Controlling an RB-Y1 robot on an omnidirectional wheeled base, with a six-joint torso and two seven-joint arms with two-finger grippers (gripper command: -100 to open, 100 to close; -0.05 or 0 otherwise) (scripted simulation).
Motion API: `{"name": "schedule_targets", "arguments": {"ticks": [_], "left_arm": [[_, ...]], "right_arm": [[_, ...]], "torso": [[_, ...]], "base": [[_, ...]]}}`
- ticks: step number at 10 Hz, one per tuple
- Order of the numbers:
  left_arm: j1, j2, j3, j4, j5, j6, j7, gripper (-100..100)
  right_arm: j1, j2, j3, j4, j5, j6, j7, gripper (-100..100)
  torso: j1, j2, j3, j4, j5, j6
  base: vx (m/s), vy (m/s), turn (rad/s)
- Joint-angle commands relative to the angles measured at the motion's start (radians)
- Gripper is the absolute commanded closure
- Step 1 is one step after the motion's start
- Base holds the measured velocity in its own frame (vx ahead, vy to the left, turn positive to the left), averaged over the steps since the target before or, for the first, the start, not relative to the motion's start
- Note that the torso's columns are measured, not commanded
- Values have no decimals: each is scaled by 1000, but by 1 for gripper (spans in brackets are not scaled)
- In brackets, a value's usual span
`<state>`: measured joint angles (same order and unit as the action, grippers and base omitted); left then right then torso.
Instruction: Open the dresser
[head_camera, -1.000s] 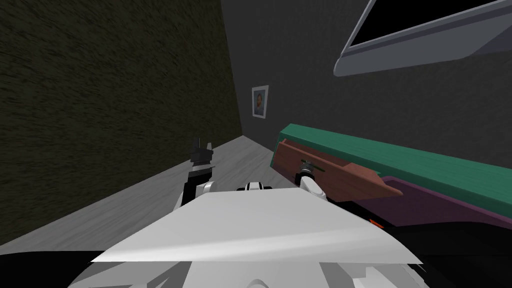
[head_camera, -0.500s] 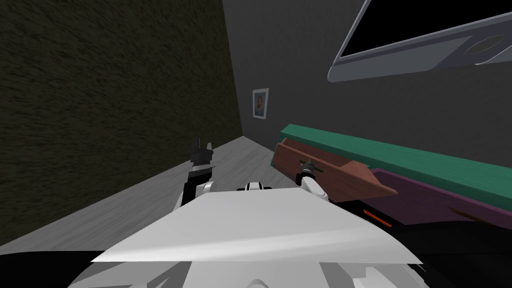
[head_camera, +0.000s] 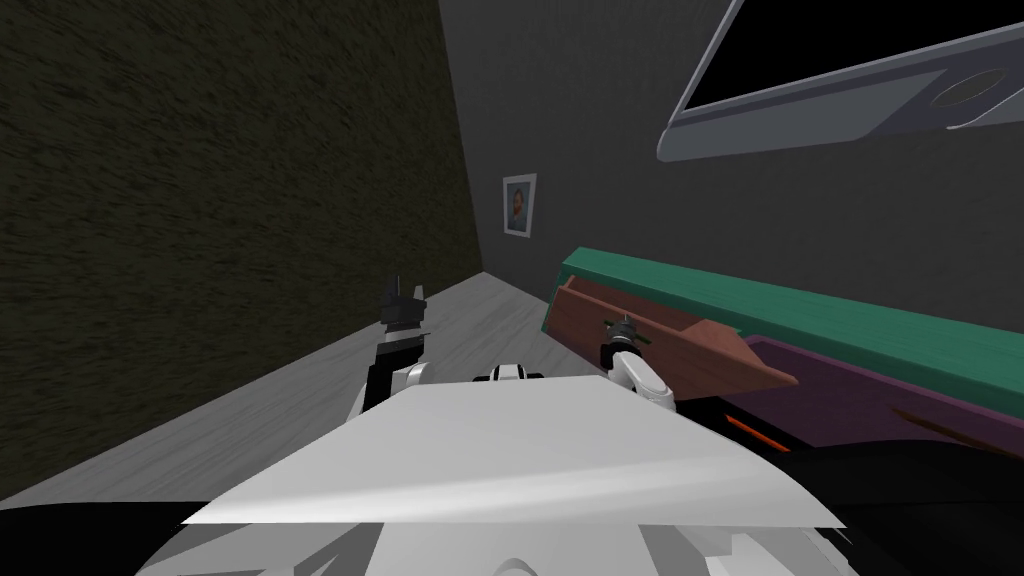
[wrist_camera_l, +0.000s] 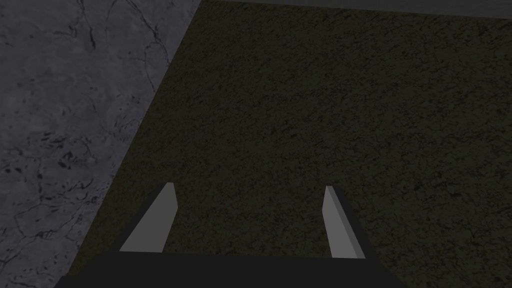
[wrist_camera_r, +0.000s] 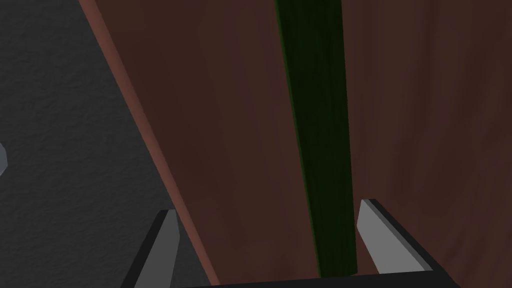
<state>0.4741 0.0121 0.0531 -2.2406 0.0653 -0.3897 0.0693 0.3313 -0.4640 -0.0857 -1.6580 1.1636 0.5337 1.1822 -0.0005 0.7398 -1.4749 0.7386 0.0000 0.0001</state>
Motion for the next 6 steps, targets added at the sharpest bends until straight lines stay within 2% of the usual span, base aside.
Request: {"name": "schedule_targets", "arguments": {"ticks": [1, 4, 5, 6], "left_arm": [[0, 0, 0, 0, 0, 0, 0, 0], [0, 0, 0, 0, 0, 0, 0, 0], [0, 0, 0, 0, 0, 0, 0, 0], [0, 0, 0, 0, 0, 0, 0, 0]], "right_arm": [[14, -35, -27, -32, -76, -32, 53, -100], [25, -62, -49, -59, -146, -56, 96, -100], [30, -53, -37, -51, -137, -46, 89, -100], [32, -53, -37, -51, -141, -46, 94, 0]], "torso": [[1, -1, 0, 0, 0, 0], [6, 3, 1, 4, 6, 0], [8, 4, 1, 5, 8, -1], [7, 4, 2, 4, 6, -1]], "base": [[29, 64, -65], [22, 44, -49], [15, 11, -15], [0, 0, 0]]}}
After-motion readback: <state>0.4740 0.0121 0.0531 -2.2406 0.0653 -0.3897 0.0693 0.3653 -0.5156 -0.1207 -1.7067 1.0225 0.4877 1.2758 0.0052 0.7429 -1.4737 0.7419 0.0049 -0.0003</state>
